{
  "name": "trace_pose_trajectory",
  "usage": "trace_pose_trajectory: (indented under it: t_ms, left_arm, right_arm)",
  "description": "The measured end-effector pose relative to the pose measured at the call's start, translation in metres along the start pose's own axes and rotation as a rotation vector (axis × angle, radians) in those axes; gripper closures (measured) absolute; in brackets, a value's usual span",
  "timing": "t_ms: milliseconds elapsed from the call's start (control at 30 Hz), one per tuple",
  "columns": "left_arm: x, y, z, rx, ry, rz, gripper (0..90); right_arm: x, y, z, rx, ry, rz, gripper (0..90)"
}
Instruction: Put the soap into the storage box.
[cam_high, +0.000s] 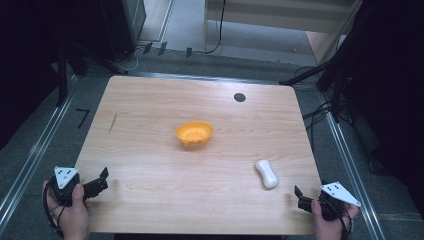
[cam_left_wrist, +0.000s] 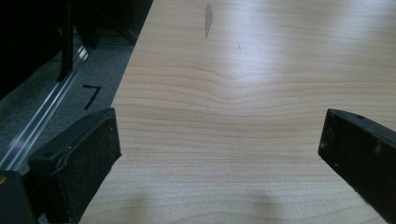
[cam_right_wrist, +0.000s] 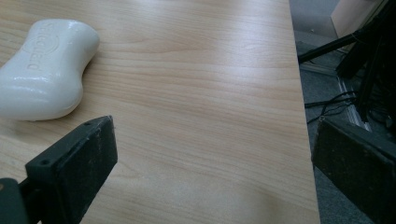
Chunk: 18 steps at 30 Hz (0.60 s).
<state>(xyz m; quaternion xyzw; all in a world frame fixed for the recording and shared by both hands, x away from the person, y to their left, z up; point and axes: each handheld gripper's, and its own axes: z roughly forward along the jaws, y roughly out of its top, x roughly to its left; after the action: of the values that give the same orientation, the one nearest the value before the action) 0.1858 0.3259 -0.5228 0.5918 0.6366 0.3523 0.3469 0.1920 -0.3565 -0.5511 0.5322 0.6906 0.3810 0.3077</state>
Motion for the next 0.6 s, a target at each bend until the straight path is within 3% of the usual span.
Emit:
trace_pose_trajectory:
  t_ms: [100,200,267,333,433,600]
  left_arm:
    - [-0.001,0.0,0.001,-0.009,0.023,-0.002,0.0]
    - [-0.003,0.001,0.001,-0.031,0.095,-0.015,0.0]
    - [-0.004,0.001,0.002,-0.028,0.12,-0.021,2.4]
    - [-0.004,0.002,0.003,-0.023,0.117,-0.022,7.9]
    - [-0.003,0.002,0.003,-0.022,0.104,-0.018,7.8]
    - [-0.007,0.003,0.006,0.011,0.064,0.039,7.3]
  right_arm:
    - [0.0,0.0,-0.001,-0.008,-0.004,0.002,5.7]
    - [-0.001,0.0,0.001,0.016,0.008,-0.005,5.8]
    - [0.001,0.002,0.003,0.049,0.018,-0.013,5.8]
    - [0.002,0.002,0.004,0.066,0.017,-0.016,5.8]
    - [0.007,0.008,0.006,0.112,0.023,-0.051,6.3]
    - [0.012,0.02,0.01,0.21,0.045,-0.064,6.5]
